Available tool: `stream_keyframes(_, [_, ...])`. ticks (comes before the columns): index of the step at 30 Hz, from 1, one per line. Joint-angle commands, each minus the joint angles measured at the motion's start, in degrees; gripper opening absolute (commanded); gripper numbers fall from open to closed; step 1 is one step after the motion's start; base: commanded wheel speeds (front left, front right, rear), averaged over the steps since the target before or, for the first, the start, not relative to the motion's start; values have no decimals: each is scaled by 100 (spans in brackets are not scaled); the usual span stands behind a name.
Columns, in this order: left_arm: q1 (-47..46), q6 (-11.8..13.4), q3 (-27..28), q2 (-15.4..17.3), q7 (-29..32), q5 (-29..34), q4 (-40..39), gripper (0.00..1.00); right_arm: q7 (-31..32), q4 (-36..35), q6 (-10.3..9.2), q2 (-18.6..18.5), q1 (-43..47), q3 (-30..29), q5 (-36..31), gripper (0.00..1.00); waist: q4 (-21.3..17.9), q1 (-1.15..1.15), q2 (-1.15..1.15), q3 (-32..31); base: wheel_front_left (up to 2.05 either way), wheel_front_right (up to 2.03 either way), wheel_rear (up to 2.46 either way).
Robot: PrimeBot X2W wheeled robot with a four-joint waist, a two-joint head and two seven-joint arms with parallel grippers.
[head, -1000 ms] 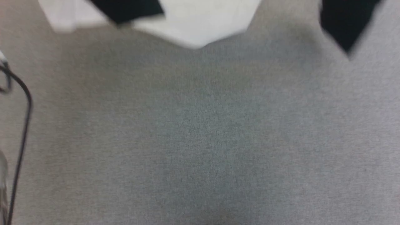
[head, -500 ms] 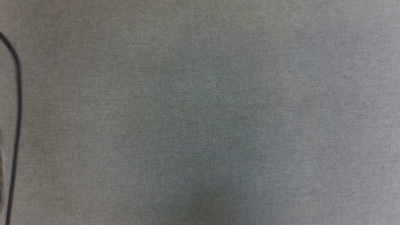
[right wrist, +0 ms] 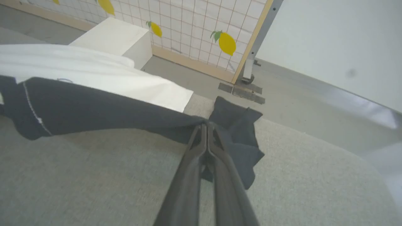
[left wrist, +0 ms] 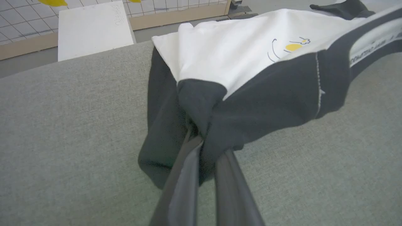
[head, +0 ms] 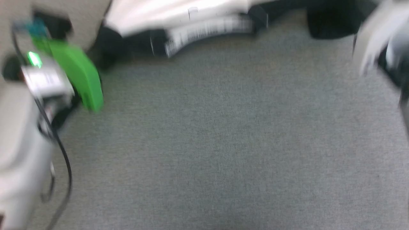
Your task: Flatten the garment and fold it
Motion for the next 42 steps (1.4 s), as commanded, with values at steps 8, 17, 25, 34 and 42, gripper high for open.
stream_keyframes(8, [2562,386,-137,149,-324,-406,-1133,0,1025,-1670,-13,103,3086,-844,248,0,220,0,42,-1147,0,0,0])
stream_keyframes(17, [3915,871,-262,104,-395,-592,-1750,0,1798,-2590,-13,985,5068,-1877,-310,0,331,0,42,-1470,0,0,0])
stream_keyframes(25, [4554,1152,-407,6,-314,-734,-1915,0,2853,-2819,-13,1693,6043,-2350,-736,0,351,0,42,-1612,0,0,0])
stream_keyframes(34, [4635,1225,-357,-497,-996,-731,-1677,100,2732,-2773,-13,1961,6133,-2409,-717,100,395,0,42,-1681,0,0,0])
stream_keyframes(42, [4886,1324,11,-766,-1698,-915,-1803,100,1943,-2931,-13,2072,6120,-2568,-648,100,516,0,42,-1829,0,0,0])
